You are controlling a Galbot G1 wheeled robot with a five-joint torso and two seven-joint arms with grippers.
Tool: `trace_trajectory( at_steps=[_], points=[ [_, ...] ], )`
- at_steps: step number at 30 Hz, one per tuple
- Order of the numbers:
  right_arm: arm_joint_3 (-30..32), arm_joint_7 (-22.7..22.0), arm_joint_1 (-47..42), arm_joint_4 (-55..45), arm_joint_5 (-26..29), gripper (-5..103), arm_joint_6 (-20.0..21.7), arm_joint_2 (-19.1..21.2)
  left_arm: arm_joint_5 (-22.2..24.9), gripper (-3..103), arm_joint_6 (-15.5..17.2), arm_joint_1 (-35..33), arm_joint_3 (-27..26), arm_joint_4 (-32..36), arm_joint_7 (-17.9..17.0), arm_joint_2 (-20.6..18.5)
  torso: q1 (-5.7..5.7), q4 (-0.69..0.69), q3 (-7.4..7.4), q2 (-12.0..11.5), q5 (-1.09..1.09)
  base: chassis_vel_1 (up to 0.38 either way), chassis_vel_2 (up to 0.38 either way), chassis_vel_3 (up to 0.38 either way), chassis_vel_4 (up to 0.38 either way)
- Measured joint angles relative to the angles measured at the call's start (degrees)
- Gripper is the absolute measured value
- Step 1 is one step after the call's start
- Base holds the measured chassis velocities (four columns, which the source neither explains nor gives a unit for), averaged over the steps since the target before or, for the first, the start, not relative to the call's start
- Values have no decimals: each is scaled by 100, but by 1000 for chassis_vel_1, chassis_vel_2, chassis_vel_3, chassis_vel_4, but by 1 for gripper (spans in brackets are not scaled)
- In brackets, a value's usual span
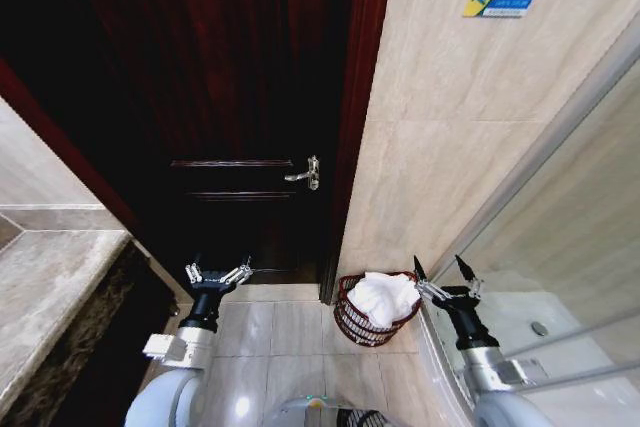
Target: Discard the used towel into the hamper.
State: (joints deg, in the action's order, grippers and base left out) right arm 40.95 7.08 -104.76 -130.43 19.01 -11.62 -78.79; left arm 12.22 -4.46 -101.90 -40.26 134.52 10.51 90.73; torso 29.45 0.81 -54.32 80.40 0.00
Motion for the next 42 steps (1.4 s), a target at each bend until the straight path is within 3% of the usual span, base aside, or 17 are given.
trace_trajectory(
  at_steps=[42],
  points=[
    [-70, 7, 20, 58, -42, 100, 24, -19, 0, 100, 0, 0, 0, 0, 0, 0, 1, 0, 0, -1, 0, 0, 0, 0, 0]
  ],
)
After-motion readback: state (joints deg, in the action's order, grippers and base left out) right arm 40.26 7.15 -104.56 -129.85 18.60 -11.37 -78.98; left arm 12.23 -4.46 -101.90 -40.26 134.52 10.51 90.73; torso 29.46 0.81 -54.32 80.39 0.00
